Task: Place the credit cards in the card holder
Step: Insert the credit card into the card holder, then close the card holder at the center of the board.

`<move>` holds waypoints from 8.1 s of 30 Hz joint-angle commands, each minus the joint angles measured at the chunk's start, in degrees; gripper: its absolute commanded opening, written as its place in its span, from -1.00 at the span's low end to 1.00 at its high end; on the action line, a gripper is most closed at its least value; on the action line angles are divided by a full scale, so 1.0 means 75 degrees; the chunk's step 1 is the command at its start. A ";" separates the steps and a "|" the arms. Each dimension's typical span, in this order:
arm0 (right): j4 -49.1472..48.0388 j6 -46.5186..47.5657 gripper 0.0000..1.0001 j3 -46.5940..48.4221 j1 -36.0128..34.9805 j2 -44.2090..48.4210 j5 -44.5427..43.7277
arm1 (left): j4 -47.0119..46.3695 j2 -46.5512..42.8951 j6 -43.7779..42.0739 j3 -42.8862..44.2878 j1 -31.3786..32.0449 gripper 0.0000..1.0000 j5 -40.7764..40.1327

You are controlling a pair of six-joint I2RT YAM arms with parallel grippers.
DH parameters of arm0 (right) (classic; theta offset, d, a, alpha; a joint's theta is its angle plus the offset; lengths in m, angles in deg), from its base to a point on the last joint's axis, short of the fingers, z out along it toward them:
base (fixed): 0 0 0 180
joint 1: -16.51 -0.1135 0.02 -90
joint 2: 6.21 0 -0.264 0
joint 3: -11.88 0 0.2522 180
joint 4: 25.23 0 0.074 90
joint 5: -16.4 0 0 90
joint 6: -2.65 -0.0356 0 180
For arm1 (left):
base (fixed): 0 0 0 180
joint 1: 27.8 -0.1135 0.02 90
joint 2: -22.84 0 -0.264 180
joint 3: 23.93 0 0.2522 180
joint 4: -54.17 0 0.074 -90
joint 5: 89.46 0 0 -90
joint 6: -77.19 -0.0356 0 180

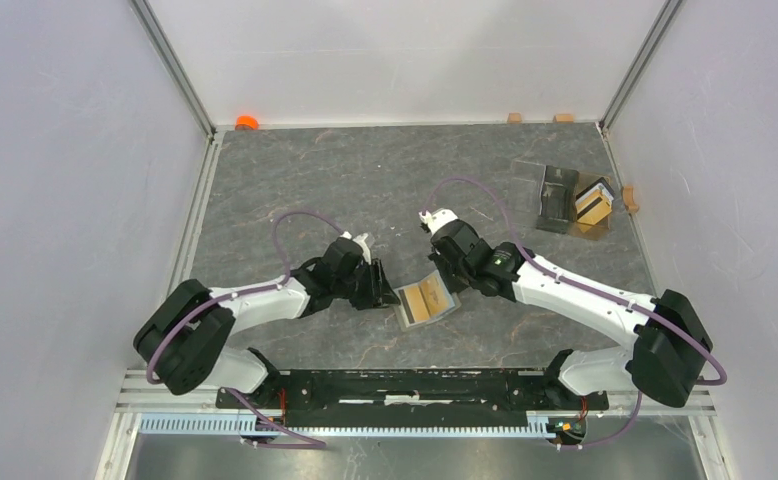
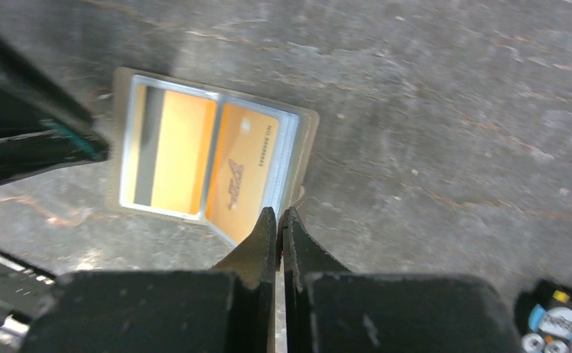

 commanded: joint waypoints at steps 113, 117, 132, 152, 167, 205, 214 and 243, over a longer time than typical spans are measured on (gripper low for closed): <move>-0.3935 0.0598 0.32 -0.2345 0.2977 -0.0570 0.5885 | 0.0725 0.0402 -0.0904 0.1913 -0.0301 0.48 -0.0092; -0.3849 0.0575 0.32 -0.2358 0.2724 -0.0606 0.5453 | 0.0719 0.0673 -0.0925 0.2049 -0.0206 0.50 0.0002; -0.3433 0.0521 0.33 -0.2298 0.1673 -0.0860 0.4016 | 0.1403 0.0893 -0.0609 0.1736 0.0340 0.41 -0.0253; -0.3670 0.0618 0.36 -0.2369 0.2684 -0.1178 0.6091 | 0.1597 0.1587 -0.0677 0.1454 0.0549 0.02 -0.0684; -0.5581 -0.0736 0.22 -0.2882 0.2878 -0.2417 0.7795 | 0.1452 0.1963 -0.0815 0.1293 0.0546 -0.24 -0.0624; -0.1014 0.2055 -1.00 0.1640 0.2496 -0.1232 0.0969 | 0.5313 -0.0791 -0.4404 0.4408 -0.3042 0.99 -0.0513; -0.1146 0.1405 -1.00 0.1906 0.0919 -0.1586 0.1038 | 0.4787 -0.0807 -0.4448 0.3648 -0.3403 1.00 -0.0402; -0.3379 0.2309 0.54 -0.1703 -0.2714 0.0506 -0.1531 | 0.3650 -0.0824 -0.3381 0.2998 -0.2681 1.00 0.1110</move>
